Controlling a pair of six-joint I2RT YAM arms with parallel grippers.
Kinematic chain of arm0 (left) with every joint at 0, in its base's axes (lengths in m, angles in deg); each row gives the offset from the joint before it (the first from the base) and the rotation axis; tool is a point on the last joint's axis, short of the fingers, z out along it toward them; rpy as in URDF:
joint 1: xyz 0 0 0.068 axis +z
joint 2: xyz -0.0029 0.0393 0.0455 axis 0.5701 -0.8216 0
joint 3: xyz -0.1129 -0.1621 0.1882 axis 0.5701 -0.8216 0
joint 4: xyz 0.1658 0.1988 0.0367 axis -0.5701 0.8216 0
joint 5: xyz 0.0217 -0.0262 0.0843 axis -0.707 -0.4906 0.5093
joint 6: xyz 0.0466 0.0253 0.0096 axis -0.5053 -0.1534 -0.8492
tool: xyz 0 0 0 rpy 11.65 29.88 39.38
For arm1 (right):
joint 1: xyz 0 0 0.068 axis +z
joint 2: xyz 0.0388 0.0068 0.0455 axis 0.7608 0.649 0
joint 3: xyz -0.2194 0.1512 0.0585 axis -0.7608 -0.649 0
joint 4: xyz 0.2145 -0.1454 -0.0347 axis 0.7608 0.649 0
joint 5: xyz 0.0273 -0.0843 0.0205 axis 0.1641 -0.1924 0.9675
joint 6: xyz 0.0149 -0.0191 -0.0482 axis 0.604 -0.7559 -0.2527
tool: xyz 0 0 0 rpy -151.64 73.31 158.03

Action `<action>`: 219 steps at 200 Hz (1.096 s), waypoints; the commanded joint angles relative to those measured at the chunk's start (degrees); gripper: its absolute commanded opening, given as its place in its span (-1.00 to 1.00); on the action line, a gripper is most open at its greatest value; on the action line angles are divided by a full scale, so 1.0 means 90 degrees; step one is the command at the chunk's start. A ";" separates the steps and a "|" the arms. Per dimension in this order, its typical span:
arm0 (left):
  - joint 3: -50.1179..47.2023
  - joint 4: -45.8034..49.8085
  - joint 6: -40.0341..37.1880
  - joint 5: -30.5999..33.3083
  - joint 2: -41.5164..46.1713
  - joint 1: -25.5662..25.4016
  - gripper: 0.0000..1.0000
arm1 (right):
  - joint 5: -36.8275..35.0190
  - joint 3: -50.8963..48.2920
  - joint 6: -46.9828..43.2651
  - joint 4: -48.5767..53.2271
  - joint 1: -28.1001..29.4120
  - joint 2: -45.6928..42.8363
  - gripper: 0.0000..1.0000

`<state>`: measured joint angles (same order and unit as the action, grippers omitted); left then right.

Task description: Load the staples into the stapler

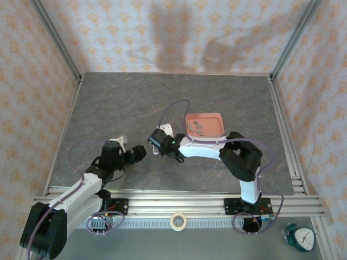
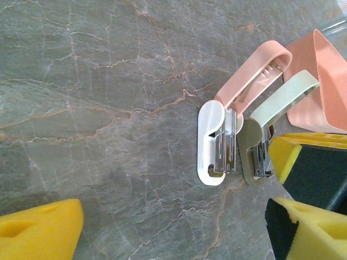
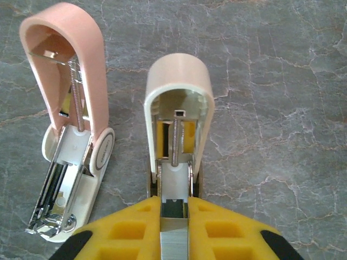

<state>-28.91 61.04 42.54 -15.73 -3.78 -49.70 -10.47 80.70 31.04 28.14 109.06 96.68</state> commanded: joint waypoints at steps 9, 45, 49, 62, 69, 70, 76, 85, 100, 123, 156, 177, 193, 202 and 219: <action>0.0025 -0.0133 -0.0174 0.0075 -0.0014 0.0048 0.76 | -0.0279 -0.0052 0.0129 0.0255 0.0011 0.0126 -0.67; 0.0018 -0.0132 -0.0174 0.0078 -0.0005 0.0044 0.76 | -0.0309 -0.0074 0.0117 0.0309 0.0035 0.0151 -0.67; 0.0020 -0.0128 -0.0174 0.0077 -0.0007 0.0044 0.76 | -0.0309 -0.0071 0.0119 0.0304 0.0036 0.0151 -0.67; 0.0017 -0.0133 -0.0174 0.0079 -0.0006 0.0046 0.77 | -0.0294 -0.0090 0.0113 0.0293 0.0040 0.0151 -0.67; 0.0018 -0.0129 -0.0174 0.0079 -0.0006 0.0048 0.76 | -0.0287 -0.0110 0.0113 0.0282 0.0039 0.0159 -0.67; 0.0018 -0.0131 -0.0174 0.0079 -0.0006 0.0043 0.76 | -0.0288 -0.0110 0.0114 0.0281 0.0042 0.0155 -0.67; 0.0018 -0.0132 -0.0174 0.0071 -0.0011 0.0046 0.76 | -0.0279 -0.0110 0.0112 0.0277 0.0037 0.0164 -0.67; 0.0022 -0.0128 -0.0171 0.0073 -0.0005 0.0045 0.76 | -0.0275 -0.0129 0.0120 0.0275 0.0046 0.0171 -0.67; 0.0026 -0.0130 -0.0174 0.0079 -0.0006 0.0044 0.76 | -0.0269 -0.0140 0.0132 0.0280 0.0040 0.0178 -0.68; 0.0027 -0.0133 -0.0174 0.0067 -0.0007 0.0045 0.76 | -0.0289 -0.0169 0.0147 0.0299 0.0041 0.0175 -0.68; 0.0027 -0.0130 -0.0174 0.0060 -0.0006 0.0049 0.76 | -0.0260 -0.0200 0.0162 0.0309 0.0043 0.0174 -0.67; 0.0027 -0.0137 -0.0164 0.0060 -0.0006 0.0048 0.76 | -0.0231 -0.0208 0.0179 0.0319 0.0045 0.0195 -0.67; 0.0039 -0.0142 -0.0174 0.0045 -0.0006 0.0048 0.76 | -0.0213 -0.0208 0.0196 0.0320 0.0041 0.0205 -0.65; 0.0037 -0.0142 -0.0174 0.0048 -0.0011 0.0046 0.76 | -0.0211 -0.0199 0.0199 0.0326 0.0040 0.0218 -0.64; 0.0037 -0.0133 -0.0168 0.0044 -0.0007 0.0049 0.76 | -0.0208 -0.0179 0.0196 0.0338 0.0045 0.0228 -0.62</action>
<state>-28.91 61.04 42.54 -15.73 -3.78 -49.70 -10.87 80.04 31.89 28.58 109.15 97.27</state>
